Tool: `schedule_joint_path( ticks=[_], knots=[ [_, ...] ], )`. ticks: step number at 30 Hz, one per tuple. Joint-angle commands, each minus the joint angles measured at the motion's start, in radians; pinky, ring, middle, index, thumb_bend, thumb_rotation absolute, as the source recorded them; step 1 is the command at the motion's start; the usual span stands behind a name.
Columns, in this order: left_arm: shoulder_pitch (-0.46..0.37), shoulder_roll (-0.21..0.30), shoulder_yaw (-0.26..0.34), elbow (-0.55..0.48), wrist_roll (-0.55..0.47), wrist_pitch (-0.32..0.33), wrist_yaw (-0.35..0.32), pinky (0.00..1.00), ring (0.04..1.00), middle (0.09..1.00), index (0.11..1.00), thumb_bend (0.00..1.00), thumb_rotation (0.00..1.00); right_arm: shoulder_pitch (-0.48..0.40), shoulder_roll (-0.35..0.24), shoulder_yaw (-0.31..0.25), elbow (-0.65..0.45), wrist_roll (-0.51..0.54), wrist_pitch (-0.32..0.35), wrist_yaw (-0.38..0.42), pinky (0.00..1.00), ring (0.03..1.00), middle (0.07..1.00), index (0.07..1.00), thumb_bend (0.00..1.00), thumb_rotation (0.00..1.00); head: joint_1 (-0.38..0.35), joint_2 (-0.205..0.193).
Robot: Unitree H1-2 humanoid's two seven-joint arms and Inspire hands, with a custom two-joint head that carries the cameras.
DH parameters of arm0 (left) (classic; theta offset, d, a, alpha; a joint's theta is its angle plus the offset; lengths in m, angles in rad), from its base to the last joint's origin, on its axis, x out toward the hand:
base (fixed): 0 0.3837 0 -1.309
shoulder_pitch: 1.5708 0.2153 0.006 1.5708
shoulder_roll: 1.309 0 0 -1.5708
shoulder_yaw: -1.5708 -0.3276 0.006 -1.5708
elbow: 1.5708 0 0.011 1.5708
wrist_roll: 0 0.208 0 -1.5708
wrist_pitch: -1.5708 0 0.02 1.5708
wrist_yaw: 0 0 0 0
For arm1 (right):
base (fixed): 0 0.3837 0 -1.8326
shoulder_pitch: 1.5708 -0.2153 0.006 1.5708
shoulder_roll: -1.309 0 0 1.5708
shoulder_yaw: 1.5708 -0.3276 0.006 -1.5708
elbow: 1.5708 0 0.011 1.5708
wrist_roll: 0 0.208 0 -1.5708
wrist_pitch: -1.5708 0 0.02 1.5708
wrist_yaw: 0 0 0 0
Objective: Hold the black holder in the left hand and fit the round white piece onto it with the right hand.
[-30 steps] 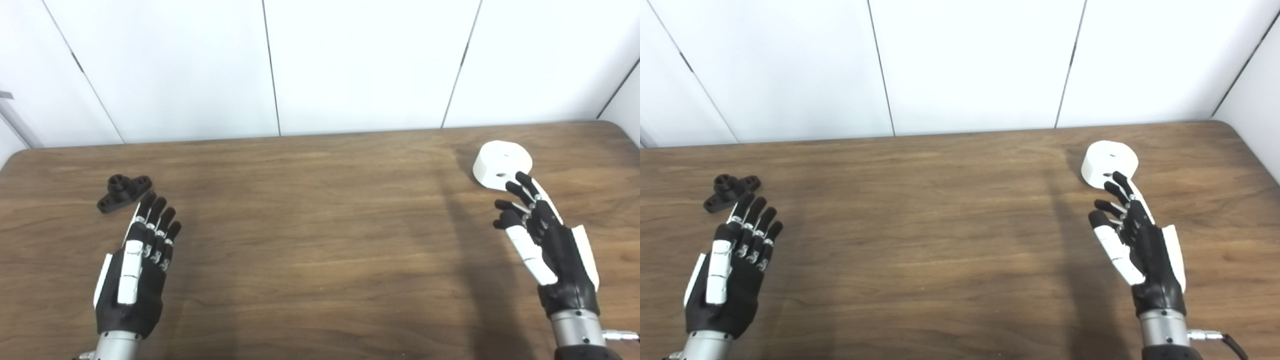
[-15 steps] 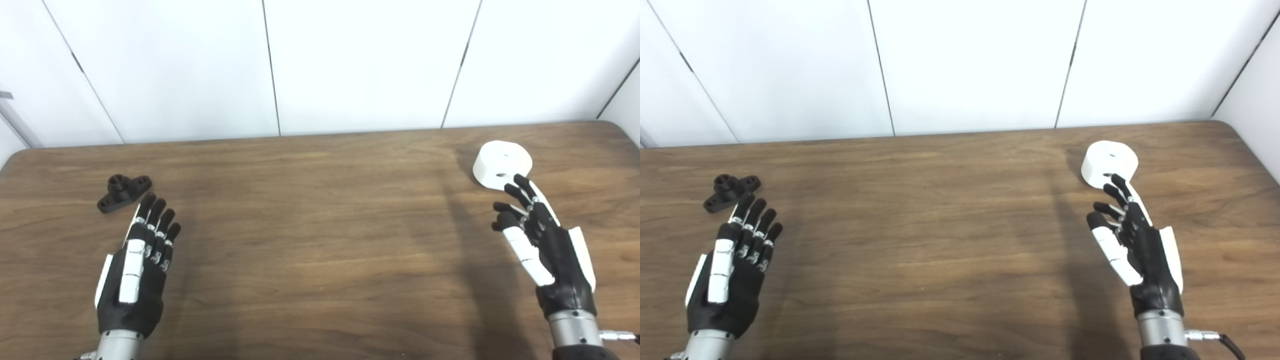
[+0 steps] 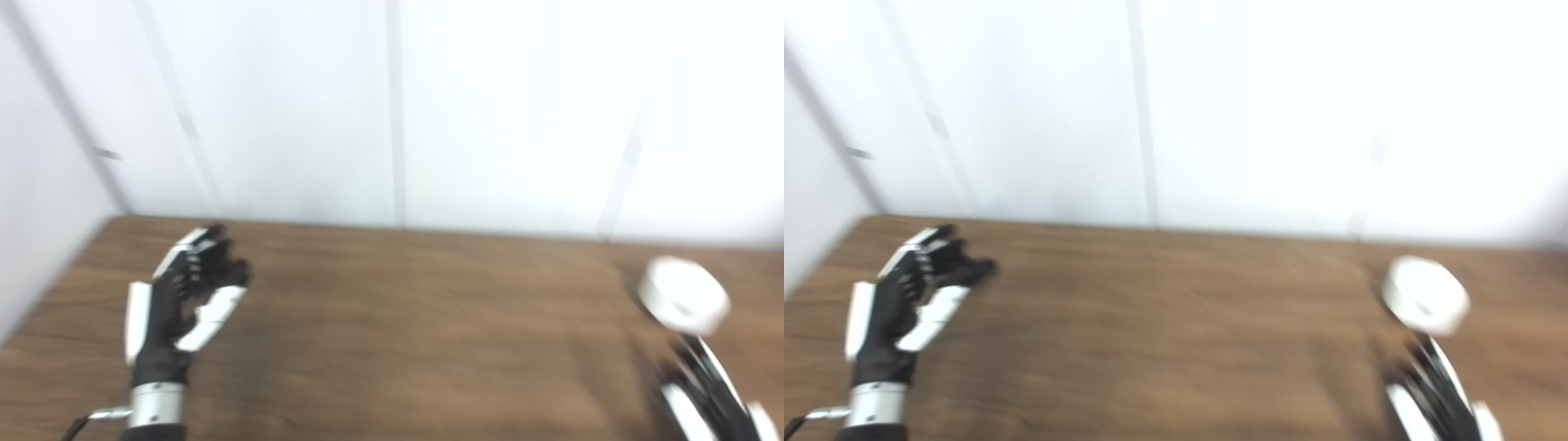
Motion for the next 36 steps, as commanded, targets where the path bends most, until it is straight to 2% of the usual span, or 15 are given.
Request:
schedule_joint_path(
  ticks=[1,4,6,8,9,10,11,12,14,17,20,21,24,29,36],
  knots=[
    [-0.055,0.067,0.036,-0.018,0.161,0.013,0.062,0.47,0.650,0.738,0.810,0.70,0.41,0.050,-0.011,-0.014,0.027,-0.029,-0.114,-0.041,0.56,0.746,0.850,0.890,0.50,0.80,0.014,-0.004],
    [-0.074,0.079,0.032,-0.017,0.268,0.062,0.065,0.50,0.690,0.774,0.811,0.76,0.43,0.030,-0.027,-0.022,0.086,-0.032,-0.164,-0.052,0.54,0.734,0.839,0.877,0.51,0.83,0.063,-0.024],
    [-0.085,0.082,0.023,-0.035,0.309,0.100,0.050,0.52,0.724,0.799,0.812,0.78,0.45,0.021,-0.029,-0.031,0.083,-0.012,-0.144,-0.042,0.55,0.748,0.849,0.886,0.50,0.82,0.108,-0.031],
    [-0.098,0.081,0.015,-0.049,0.352,0.141,0.039,0.53,0.755,0.820,0.810,0.80,0.44,0.013,-0.033,-0.039,0.081,0.006,-0.127,-0.033,0.59,0.778,0.869,0.904,0.43,0.78,0.137,-0.033],
    [-0.107,0.079,0.011,-0.050,0.386,0.172,0.034,0.61,0.771,0.826,0.810,0.81,0.43,0.010,-0.037,-0.042,0.087,0.009,-0.124,-0.032,0.60,0.783,0.874,0.911,0.40,0.76,0.148,-0.045],
    [-0.113,0.075,0.008,-0.049,0.411,0.194,0.030,0.80,0.795,0.839,0.819,0.83,0.45,0.007,-0.040,-0.044,0.095,0.010,-0.126,-0.032,0.60,0.785,0.877,0.914,0.40,0.75,0.150,-0.060],
    [-0.122,0.078,0.001,-0.034,0.451,0.248,0.001,0.92,0.811,0.848,0.824,0.84,0.46,0.004,-0.042,-0.048,0.105,0.015,-0.130,-0.032,0.60,0.787,0.878,0.916,0.39,0.75,0.157,-0.071],
    [-0.132,0.081,-0.005,-0.014,0.484,0.303,-0.033,0.96,0.843,0.879,0.854,0.85,0.51,0.000,-0.045,-0.051,0.121,0.026,-0.145,-0.031,0.60,0.785,0.878,0.915,0.38,0.73,0.170,-0.077],
    [-0.150,0.083,-0.006,0.026,0.537,0.371,-0.103,0.99,0.922,0.943,0.899,0.89,0.52,-0.007,-0.050,-0.056,0.143,0.048,-0.162,-0.029,0.58,0.784,0.872,0.899,0.37,0.70,0.189,-0.080],
    [-0.171,0.077,0.011,0.083,0.605,0.383,-0.177,1.00,0.979,0.992,0.932,0.93,0.52,-0.014,-0.062,-0.058,0.154,0.055,-0.156,-0.033,0.59,0.786,0.874,0.898,0.41,0.71,0.216,-0.075],
    [-0.190,0.084,0.015,0.155,0.642,0.383,-0.204,1.00,0.972,0.994,0.922,0.97,0.52,-0.020,-0.076,-0.061,0.184,0.069,-0.177,-0.031,0.61,0.795,0.876,0.895,0.46,0.71,0.238,-0.078],
    [-0.195,0.087,0.017,0.175,0.649,0.383,-0.211,1.00,0.968,0.995,0.914,1.00,0.56,-0.021,-0.080,-0.061,0.192,0.073,-0.184,-0.031,0.60,0.793,0.876,0.892,0.47,0.71,0.241,-0.078],
    [-0.207,0.096,0.018,0.248,0.674,0.383,-0.234,1.00,0.970,0.998,0.913,1.00,0.60,-0.018,-0.083,-0.061,0.199,0.098,-0.202,-0.023,0.59,0.788,0.878,0.894,0.47,0.70,0.256,-0.087],
    [-0.232,0.103,0.014,0.381,0.698,0.383,-0.290,1.00,0.989,1.000,0.950,1.00,0.64,-0.007,-0.096,-0.059,0.181,0.078,-0.182,-0.030,0.59,0.780,0.870,0.886,0.48,0.72,0.278,-0.076],
    [-0.244,0.116,-0.017,0.500,0.653,0.383,-0.252,1.00,1.000,1.000,0.960,1.00,0.65,0.001,-0.113,-0.068,0.192,0.094,-0.203,-0.022,0.58,0.773,0.858,0.873,0.48,0.71,0.283,-0.061]
  ],
)
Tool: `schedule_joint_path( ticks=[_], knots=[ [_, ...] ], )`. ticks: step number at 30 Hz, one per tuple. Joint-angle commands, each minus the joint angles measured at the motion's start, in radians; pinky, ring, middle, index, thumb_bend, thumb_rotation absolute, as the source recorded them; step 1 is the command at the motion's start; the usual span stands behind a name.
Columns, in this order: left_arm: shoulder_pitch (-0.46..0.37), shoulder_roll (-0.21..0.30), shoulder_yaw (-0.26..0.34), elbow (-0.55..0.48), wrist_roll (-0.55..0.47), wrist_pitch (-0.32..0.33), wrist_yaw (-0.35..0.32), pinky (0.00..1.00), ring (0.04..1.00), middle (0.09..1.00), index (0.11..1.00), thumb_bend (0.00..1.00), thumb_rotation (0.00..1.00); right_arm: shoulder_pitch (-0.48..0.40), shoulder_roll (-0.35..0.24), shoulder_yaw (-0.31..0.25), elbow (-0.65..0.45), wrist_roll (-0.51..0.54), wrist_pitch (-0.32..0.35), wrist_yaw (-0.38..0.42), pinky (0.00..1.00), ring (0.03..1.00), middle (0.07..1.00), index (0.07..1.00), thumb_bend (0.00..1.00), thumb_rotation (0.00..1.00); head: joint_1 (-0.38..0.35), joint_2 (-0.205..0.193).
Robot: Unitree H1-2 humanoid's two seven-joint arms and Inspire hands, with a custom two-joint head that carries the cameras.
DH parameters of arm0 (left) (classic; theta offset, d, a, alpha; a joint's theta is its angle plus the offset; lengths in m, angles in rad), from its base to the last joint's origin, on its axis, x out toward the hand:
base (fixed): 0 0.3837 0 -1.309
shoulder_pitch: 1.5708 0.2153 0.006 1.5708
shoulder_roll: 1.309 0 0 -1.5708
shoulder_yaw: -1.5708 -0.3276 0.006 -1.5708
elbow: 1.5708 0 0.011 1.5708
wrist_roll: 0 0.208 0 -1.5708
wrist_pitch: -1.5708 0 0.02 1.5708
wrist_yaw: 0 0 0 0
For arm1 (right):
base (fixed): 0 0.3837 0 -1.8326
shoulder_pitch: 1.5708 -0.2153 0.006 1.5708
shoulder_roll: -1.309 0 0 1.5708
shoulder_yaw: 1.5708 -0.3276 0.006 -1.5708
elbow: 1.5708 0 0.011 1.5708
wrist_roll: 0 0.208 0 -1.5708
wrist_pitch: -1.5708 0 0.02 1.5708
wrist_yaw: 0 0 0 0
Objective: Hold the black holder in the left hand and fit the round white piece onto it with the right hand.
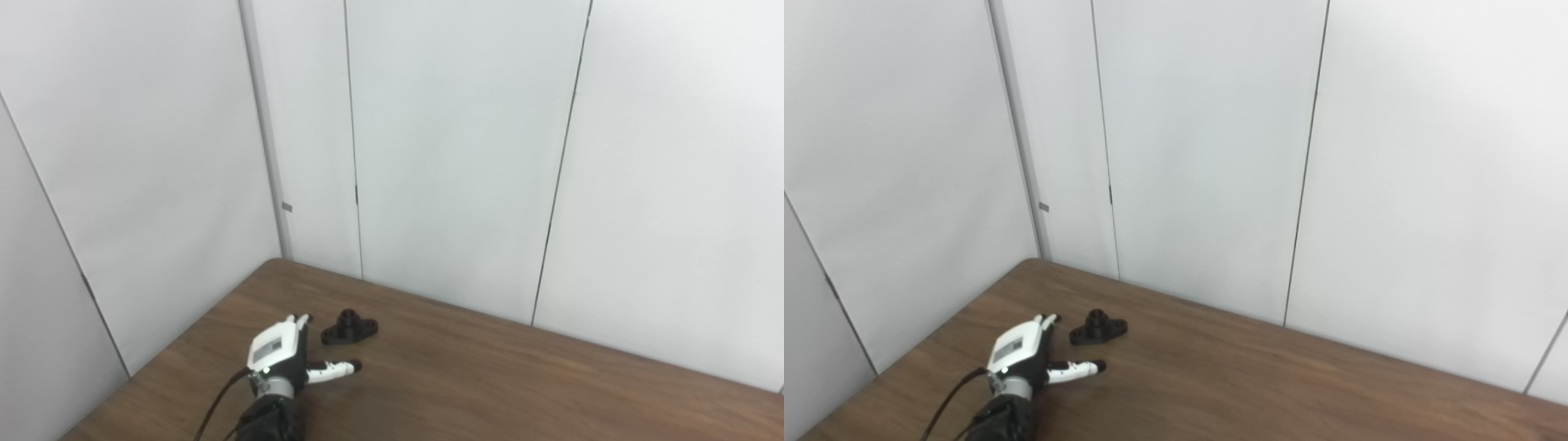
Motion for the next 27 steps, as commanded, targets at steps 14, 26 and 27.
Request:
schedule_joint_path(
  ticks=[14,26,27],
  knots=[
    [-0.104,0.062,-0.059,0.131,-0.056,0.001,0.120,1.00,1.000,1.000,0.957,1.00,0.64,0.046,-0.010,-0.006,0.002,0.015,-0.024,0.007,0.58,0.773,0.852,0.864,0.41,0.66,-0.022,0.014],
    [-0.174,0.114,-0.102,0.248,-0.179,-0.002,0.195,1.00,1.000,1.000,0.961,1.00,0.62,0.068,-0.012,-0.010,-0.009,-0.001,-0.049,0.006,0.55,0.751,0.823,0.839,0.43,0.65,-0.040,0.026],
    [-0.176,0.118,-0.107,0.254,-0.186,-0.002,0.200,1.00,1.000,1.000,0.959,1.00,0.62,0.071,-0.011,-0.010,-0.013,0.000,-0.048,0.007,0.55,0.750,0.822,0.838,0.42,0.65,-0.042,0.026]
  ],
)
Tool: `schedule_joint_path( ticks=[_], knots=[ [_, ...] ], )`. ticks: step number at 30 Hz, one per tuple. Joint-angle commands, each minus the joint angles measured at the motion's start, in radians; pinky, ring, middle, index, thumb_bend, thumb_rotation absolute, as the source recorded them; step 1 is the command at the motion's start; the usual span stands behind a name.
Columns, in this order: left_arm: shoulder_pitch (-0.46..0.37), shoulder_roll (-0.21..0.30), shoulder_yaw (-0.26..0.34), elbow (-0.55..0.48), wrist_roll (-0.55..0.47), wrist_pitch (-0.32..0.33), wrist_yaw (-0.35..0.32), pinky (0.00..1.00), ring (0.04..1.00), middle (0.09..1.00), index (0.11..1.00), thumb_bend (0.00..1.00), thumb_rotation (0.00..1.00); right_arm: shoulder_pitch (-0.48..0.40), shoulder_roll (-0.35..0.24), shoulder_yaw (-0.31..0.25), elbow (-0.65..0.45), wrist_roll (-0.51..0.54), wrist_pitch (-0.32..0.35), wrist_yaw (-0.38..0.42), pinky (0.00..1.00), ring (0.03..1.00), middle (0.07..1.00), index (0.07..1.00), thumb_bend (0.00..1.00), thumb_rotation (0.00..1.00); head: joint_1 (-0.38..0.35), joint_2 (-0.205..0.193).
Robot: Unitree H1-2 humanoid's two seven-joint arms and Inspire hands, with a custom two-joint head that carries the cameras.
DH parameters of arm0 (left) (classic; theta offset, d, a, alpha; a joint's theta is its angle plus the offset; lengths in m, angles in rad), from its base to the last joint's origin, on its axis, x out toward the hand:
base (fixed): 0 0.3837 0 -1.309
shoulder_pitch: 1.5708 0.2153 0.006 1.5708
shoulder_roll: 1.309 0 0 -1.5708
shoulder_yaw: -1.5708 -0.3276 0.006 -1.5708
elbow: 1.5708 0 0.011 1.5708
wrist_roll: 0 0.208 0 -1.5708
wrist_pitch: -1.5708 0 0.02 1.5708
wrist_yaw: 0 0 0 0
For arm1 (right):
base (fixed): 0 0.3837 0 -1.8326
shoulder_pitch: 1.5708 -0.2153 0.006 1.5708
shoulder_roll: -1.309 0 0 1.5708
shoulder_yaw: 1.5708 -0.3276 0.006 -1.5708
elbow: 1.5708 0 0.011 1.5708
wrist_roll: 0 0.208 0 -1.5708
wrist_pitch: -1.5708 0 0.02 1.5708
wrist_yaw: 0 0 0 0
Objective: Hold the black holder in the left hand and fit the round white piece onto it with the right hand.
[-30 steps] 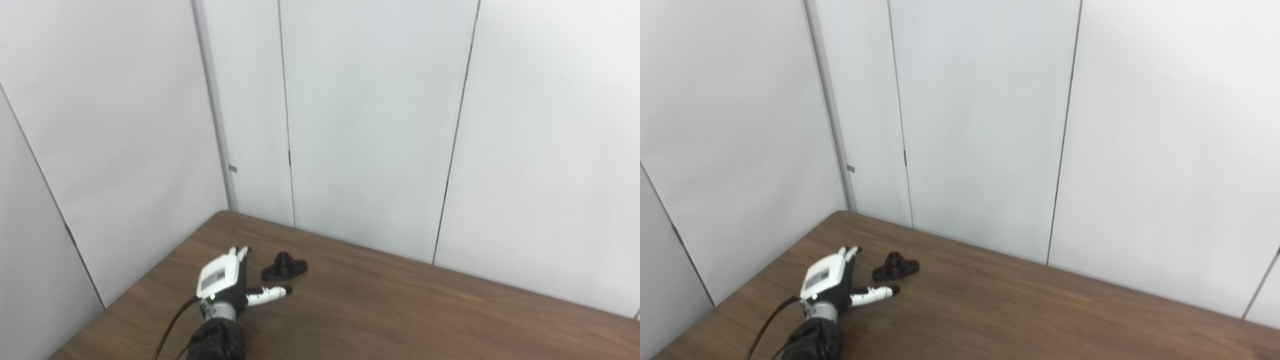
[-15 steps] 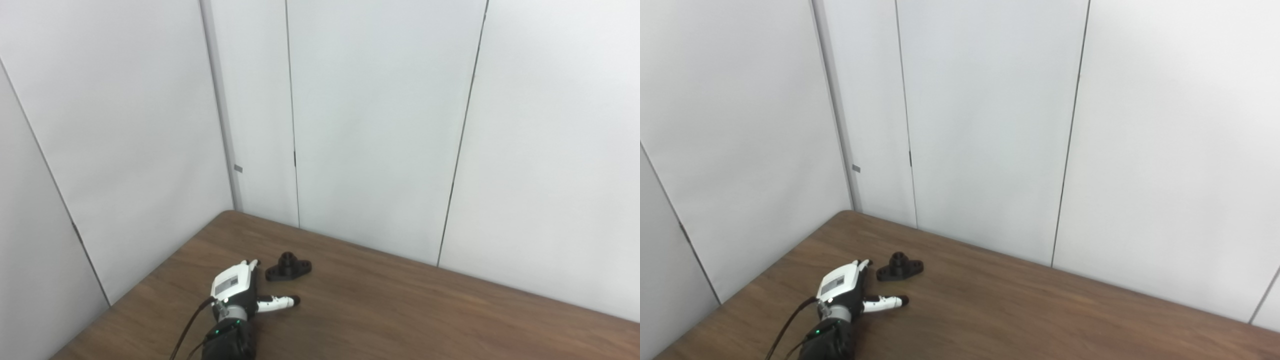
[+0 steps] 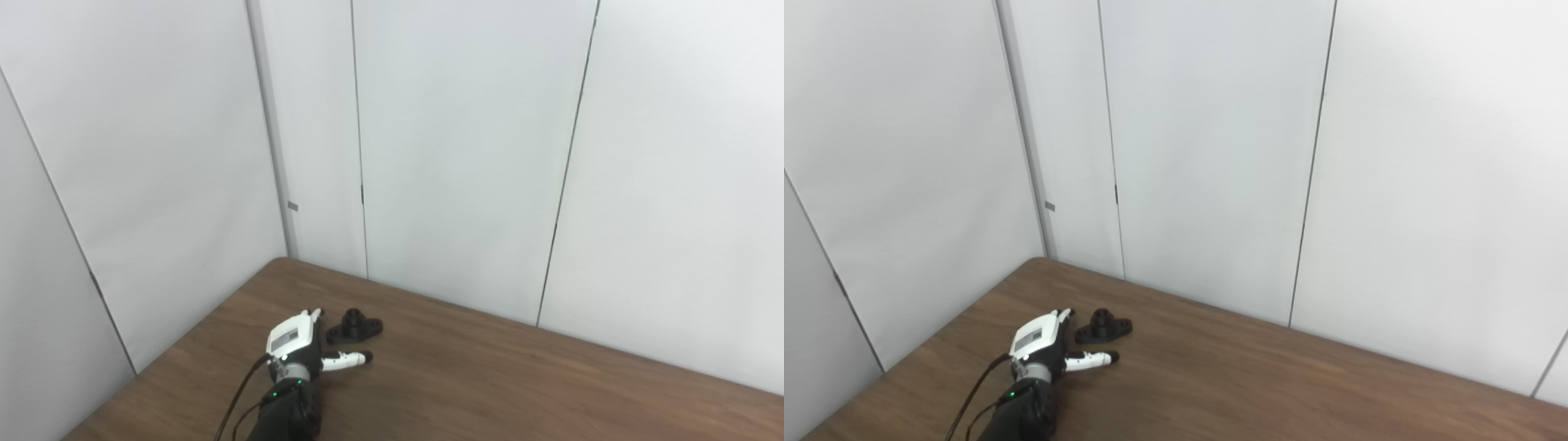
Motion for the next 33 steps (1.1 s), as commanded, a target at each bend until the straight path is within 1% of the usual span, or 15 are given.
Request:
schedule_joint_path(
  ticks=[1,2,7,10,12,14,15,16,17,18,19,21,26,29,33],
  knots=[
    [-0.045,0.039,-0.009,0.007,-0.026,-0.004,0.029,1.00,1.000,1.000,0.958,1.00,0.62,0.039,0.001,0.000,-0.002,-0.002,-0.022,-0.002,0.54,0.750,0.822,0.838,0.42,0.64,-0.003,-0.001],
    [-0.048,0.041,-0.013,0.014,-0.039,-0.005,0.038,1.00,1.000,1.000,0.951,1.00,0.59,0.040,0.001,-0.001,-0.004,-0.005,-0.020,-0.003,0.54,0.749,0.818,0.837,0.42,0.64,-0.005,0.000],
    [-0.055,0.047,-0.035,0.031,-0.075,-0.001,0.065,1.00,0.996,1.000,0.925,1.00,0.51,0.045,-0.003,-0.003,0.001,0.004,-0.035,-0.001,0.54,0.751,0.816,0.835,0.43,0.63,-0.006,0.007],
    [-0.056,0.048,-0.038,0.039,-0.096,0.000,0.082,1.00,0.995,1.000,0.901,1.00,0.49,0.046,-0.006,-0.005,0.007,0.019,-0.045,0.006,0.55,0.756,0.819,0.836,0.42,0.61,-0.008,0.010],
    [-0.059,0.048,-0.036,0.046,-0.117,-0.003,0.096,1.00,0.999,1.000,0.871,0.99,0.44,0.045,-0.006,-0.006,0.011,0.014,-0.050,0.004,0.55,0.757,0.819,0.835,0.42,0.61,-0.009,0.010],
    [-0.058,0.049,-0.037,0.051,-0.126,-0.004,0.121,1.00,0.995,0.995,0.780,0.95,0.33,0.044,-0.006,-0.007,0.017,0.007,-0.058,0.001,0.54,0.746,0.811,0.828,0.43,0.61,-0.009,0.011],
    [-0.056,0.052,-0.044,0.052,-0.127,-0.007,0.133,1.00,0.978,0.964,0.684,0.91,0.24,0.044,-0.007,-0.007,0.018,0.004,-0.059,0.001,0.53,0.747,0.810,0.826,0.45,0.63,-0.009,0.011],
    [-0.052,0.057,-0.052,0.055,-0.124,-0.014,0.151,1.00,0.968,0.937,0.620,0.88,0.18,0.044,-0.007,-0.008,0.021,0.006,-0.061,0.002,0.53,0.744,0.808,0.826,0.46,0.64,-0.009,0.012],
    [-0.048,0.058,-0.058,0.060,-0.125,-0.026,0.173,1.00,0.952,0.905,0.553,0.70,0.12,0.045,-0.007,-0.008,0.021,0.011,-0.061,0.004,0.54,0.747,0.809,0.827,0.46,0.64,-0.009,0.012],
    [-0.045,0.060,-0.063,0.062,-0.127,-0.032,0.189,1.00,0.932,0.873,0.510,0.60,0.08,0.046,-0.006,-0.008,0.018,0.014,-0.061,0.005,0.54,0.749,0.812,0.828,0.46,0.63,-0.010,0.015],
    [-0.042,0.061,-0.071,0.064,-0.125,-0.033,0.202,1.00,0.923,0.862,0.495,0.56,0.06,0.048,-0.005,-0.008,0.012,0.015,-0.059,0.006,0.54,0.748,0.812,0.829,0.45,0.63,-0.010,0.015],
    [-0.039,0.065,-0.086,0.068,-0.126,-0.033,0.215,1.00,0.907,0.849,0.483,0.53,0.05,0.052,-0.004,-0.006,-0.004,0.007,-0.046,0.006,0.54,0.747,0.813,0.831,0.44,0.63,-0.011,0.019],
    [-0.032,0.075,-0.115,0.064,-0.140,-0.042,0.220,1.00,0.902,0.836,0.480,0.52,0.05,0.054,-0.001,-0.006,-0.010,0.010,-0.032,0.007,0.55,0.759,0.820,0.838,0.46,0.66,-0.014,0.021],
    [-0.032,0.074,-0.122,0.057,-0.147,-0.039,0.221,1.00,0.901,0.826,0.479,0.52,0.05,0.051,-0.002,-0.006,-0.006,0.005,-0.035,0.005,0.55,0.753,0.817,0.834,0.45,0.66,-0.016,0.020],
    [-0.032,0.075,-0.132,0.051,-0.150,-0.036,0.222,1.00,0.895,0.817,0.480,0.52,0.05,0.054,0.003,-0.003,-0.037,-0.003,0.000,0.005,0.56,0.756,0.819,0.837,0.42,0.66,-0.021,0.021]
  ],
)
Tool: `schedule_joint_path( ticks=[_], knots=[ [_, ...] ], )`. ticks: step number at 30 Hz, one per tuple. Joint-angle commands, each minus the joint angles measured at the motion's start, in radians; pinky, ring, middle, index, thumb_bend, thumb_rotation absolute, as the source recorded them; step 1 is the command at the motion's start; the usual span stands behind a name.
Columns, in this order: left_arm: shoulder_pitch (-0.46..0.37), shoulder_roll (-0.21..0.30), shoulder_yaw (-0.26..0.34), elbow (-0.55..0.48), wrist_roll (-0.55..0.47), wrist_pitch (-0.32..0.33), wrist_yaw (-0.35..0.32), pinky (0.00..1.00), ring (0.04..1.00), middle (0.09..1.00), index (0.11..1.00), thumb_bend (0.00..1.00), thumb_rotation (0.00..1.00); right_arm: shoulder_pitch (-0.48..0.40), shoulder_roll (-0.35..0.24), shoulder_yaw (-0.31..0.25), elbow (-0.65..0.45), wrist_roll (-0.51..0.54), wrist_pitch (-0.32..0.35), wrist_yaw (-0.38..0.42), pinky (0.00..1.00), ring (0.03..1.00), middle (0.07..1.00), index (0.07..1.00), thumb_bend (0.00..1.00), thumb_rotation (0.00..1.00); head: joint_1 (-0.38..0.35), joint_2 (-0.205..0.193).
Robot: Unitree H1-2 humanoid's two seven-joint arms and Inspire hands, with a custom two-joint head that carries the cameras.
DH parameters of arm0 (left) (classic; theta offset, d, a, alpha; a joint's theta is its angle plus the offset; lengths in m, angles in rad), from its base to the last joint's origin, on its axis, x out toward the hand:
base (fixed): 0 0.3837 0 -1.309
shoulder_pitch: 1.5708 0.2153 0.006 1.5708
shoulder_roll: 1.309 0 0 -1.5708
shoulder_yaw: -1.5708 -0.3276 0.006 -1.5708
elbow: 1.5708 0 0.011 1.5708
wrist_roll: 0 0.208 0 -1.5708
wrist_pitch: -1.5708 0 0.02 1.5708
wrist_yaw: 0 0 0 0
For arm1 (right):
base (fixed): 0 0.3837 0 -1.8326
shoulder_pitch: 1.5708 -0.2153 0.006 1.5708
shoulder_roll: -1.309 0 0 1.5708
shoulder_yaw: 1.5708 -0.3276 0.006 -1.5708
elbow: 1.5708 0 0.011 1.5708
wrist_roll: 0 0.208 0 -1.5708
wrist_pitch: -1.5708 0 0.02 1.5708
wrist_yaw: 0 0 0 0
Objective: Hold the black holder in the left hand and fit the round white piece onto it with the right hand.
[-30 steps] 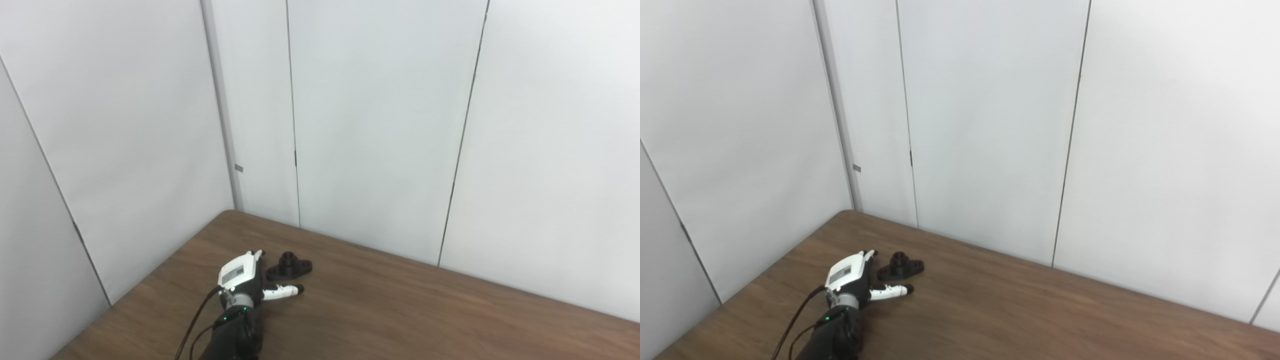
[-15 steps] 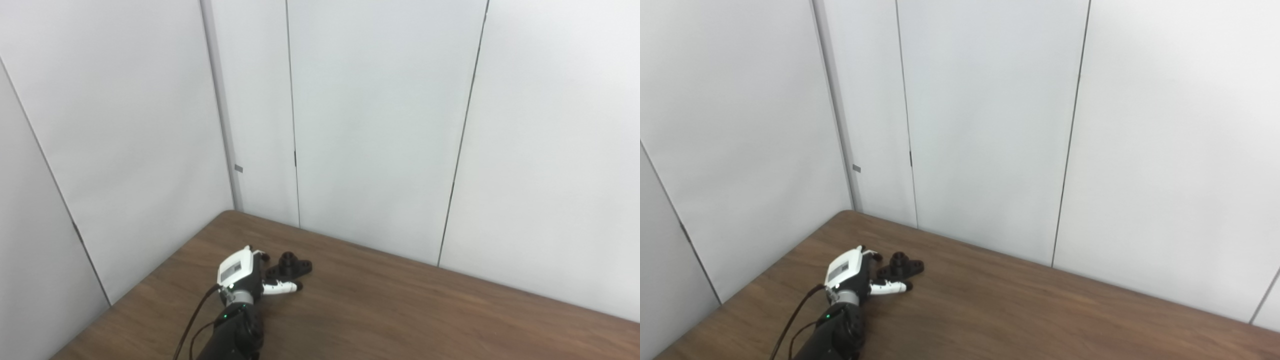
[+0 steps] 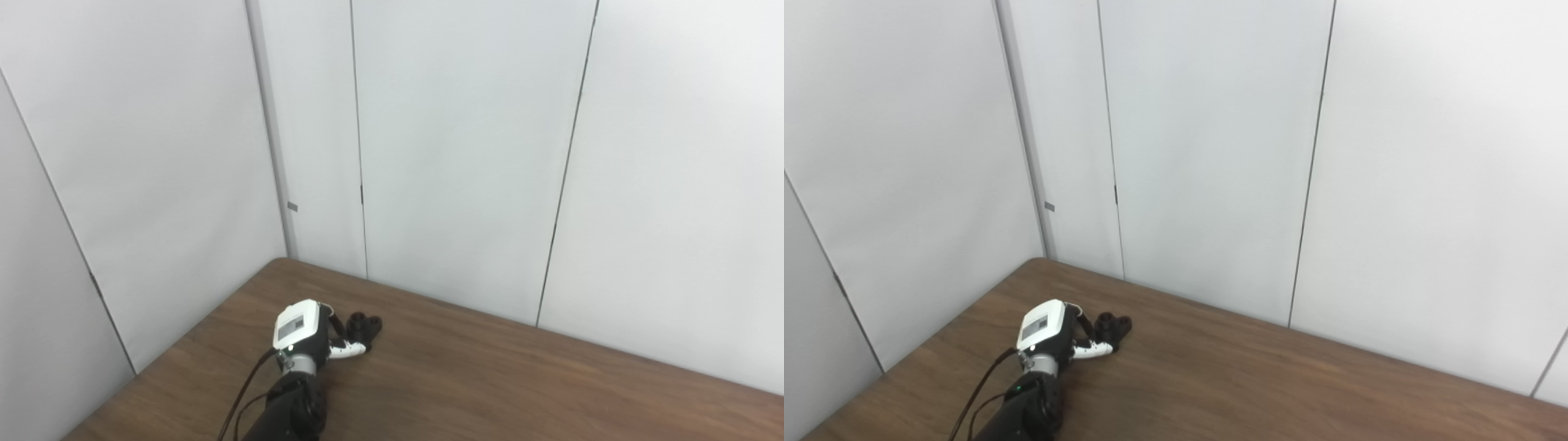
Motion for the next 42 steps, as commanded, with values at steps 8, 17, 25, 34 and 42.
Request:
schedule_joint_path(
  ticks=[8,17,25,34,42],
  knots=[
    [0.003,0.037,-0.035,-0.061,0.003,0.022,-0.023,1.00,0.894,0.826,0.481,0.52,0.05,0.021,0.013,0.005,-0.014,-0.017,-0.013,-0.012,0.54,0.741,0.808,0.836,0.42,0.68,-0.032,0.004],
    [0.017,0.048,-0.110,-0.216,0.053,0.046,-0.140,1.00,0.902,0.846,0.482,0.52,0.05,0.014,0.033,0.019,-0.001,-0.051,-0.029,-0.032,0.53,0.741,0.802,0.825,0.47,0.68,-0.132,0.007],
    [0.011,0.022,-0.157,-0.361,0.102,0.047,-0.272,1.00,0.914,0.859,0.481,0.52,0.05,0.021,0.067,0.042,-0.040,-0.080,-0.014,-0.040,0.54,0.758,0.820,0.843,0.45,0.66,-0.226,0.010],
    [0.008,-0.038,-0.225,-0.471,0.124,0.009,-0.362,1.00,0.920,0.869,0.482,0.52,0.05,0.038,0.105,0.094,-0.113,-0.146,-0.002,-0.074,0.55,0.775,0.842,0.879,0.31,0.69,-0.367,0.039],
    [0.038,-0.064,-0.301,-0.538,0.116,-0.058,-0.399,0.99,0.900,0.851,0.481,0.52,0.05,0.041,0.129,0.151,-0.173,-0.109,-0.002,-0.086,0.50,0.765,0.845,0.880,0.09,0.37,-0.500,0.102]
  ],
)
